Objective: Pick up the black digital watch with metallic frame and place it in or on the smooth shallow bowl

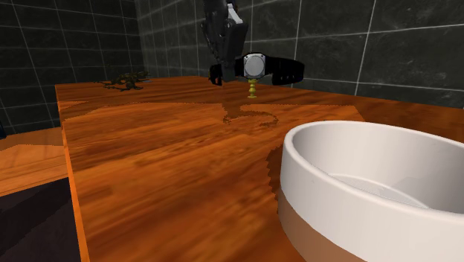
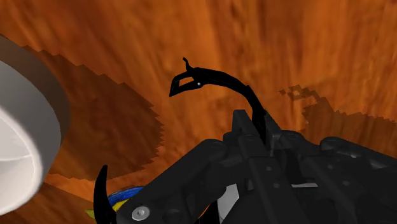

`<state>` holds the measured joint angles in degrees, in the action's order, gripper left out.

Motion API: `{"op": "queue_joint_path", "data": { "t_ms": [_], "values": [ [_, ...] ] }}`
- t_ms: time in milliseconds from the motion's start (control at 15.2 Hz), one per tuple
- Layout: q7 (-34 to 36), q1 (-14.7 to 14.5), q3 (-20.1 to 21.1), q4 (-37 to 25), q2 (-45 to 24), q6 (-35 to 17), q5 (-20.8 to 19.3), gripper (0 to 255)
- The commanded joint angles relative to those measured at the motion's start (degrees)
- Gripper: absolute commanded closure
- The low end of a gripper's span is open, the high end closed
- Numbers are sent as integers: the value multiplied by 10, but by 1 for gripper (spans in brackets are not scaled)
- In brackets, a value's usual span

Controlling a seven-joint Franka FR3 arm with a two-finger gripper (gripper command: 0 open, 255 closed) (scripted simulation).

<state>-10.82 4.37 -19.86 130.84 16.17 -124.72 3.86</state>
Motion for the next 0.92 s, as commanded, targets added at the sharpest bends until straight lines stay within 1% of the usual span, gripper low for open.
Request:
{"op": "queue_joint_path", "data": {
  "t_ms": [0, 264, 330, 594, 858],
  "values": [
    [3, 0, 1, -12, 4, 16, -2, 255],
    [9, 1, 4, -37, 11, 47, -6, 255],
    [9, 1, 4, -37, 11, 48, -6, 255],
    [-54, 17, -39, -64, -14, 56, 2, 255],
    [-120, 33, -81, -101, -51, 67, 19, 255]
  ]
}}
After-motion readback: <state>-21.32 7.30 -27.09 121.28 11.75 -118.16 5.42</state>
